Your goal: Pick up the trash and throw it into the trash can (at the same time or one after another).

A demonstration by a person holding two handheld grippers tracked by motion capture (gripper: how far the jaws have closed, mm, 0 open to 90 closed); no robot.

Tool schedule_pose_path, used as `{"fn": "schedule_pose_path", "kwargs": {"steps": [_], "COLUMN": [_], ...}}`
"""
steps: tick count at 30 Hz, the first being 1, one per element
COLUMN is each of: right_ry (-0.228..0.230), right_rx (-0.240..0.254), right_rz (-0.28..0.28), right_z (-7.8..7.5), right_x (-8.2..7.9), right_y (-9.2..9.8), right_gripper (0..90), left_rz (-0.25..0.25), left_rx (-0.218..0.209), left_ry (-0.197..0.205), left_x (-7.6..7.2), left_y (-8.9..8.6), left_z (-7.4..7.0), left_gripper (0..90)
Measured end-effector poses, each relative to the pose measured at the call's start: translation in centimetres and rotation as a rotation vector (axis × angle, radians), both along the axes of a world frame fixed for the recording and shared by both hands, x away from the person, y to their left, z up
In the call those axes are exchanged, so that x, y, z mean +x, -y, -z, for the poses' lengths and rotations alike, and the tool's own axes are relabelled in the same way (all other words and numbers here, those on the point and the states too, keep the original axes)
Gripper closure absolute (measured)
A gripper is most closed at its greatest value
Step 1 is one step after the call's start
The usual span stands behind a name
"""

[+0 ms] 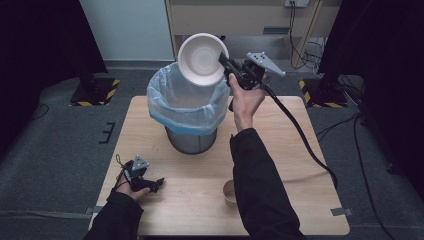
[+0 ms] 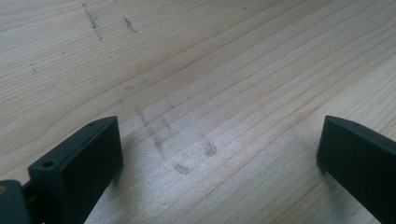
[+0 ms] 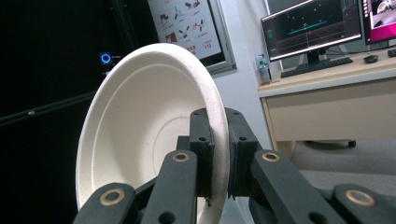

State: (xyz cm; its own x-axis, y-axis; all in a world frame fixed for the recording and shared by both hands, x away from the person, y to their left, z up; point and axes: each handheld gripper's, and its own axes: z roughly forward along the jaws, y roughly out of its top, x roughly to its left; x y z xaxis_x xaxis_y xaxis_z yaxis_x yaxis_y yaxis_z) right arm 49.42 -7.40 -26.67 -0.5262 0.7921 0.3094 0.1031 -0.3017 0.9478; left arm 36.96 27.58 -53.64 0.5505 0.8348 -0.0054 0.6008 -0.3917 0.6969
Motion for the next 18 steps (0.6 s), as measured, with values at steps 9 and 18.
{"fn": "schedule_pose_path", "kwargs": {"steps": [9,18], "right_ry": [-0.043,-0.126], "right_rx": [-0.053,-0.11], "right_rz": [-0.002,-0.106], "right_z": [1.9,3.2], "right_x": [1.0,1.9], "right_y": [-1.8,-2.9], "right_gripper": [83.6,72.0], "left_rz": [0.0,-0.001], "left_rx": [0.0,0.0], "left_ry": [0.0,0.001], "left_x": [0.0,0.0], "left_y": [0.0,0.0], "left_z": [0.0,0.0], "left_gripper": [0.0,0.0]}}
